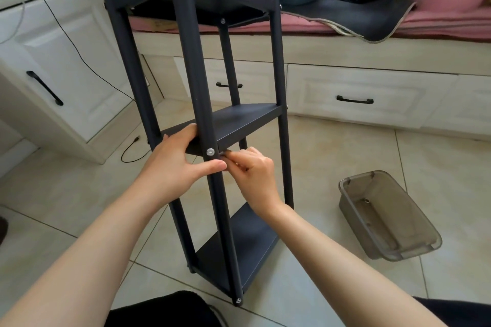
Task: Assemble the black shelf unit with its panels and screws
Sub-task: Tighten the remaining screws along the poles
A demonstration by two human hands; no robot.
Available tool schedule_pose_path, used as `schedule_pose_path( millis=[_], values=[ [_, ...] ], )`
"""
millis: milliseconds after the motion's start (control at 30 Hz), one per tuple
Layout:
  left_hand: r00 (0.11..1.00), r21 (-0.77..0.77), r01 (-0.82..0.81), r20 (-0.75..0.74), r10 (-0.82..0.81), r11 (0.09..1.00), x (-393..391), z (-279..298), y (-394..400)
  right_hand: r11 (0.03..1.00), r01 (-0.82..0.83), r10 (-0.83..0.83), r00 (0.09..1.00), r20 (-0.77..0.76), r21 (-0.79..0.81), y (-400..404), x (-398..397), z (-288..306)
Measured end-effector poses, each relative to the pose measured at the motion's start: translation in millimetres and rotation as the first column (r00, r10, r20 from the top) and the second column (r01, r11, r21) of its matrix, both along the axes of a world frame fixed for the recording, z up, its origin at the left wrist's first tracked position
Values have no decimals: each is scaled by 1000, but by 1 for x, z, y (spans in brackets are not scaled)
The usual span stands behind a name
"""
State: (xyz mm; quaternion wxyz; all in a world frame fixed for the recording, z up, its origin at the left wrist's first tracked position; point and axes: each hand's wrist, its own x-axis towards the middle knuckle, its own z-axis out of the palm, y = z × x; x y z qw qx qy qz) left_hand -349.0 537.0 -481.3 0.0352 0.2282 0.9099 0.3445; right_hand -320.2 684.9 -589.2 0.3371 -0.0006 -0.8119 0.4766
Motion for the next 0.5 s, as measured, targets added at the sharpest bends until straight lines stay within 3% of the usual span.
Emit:
schedule_pose_path(
  millis=[133, 400, 500],
  values=[
    [1000, 7, -13, -11, 13, 1000, -4, -3, -4, 995, 102, -101, 992, -76, 9, -14, -9, -9],
    [1000, 7, -8, -2, 8, 1000, -12, -4, -9, 989, 74, -83, 994, -70, -126, -36, -21, -19],
    [1000, 9, -17, 10, 17, 1000, -15, -4, -10, 992, 66, -75, 994, -84, -109, -39, -22, -19]
  ],
)
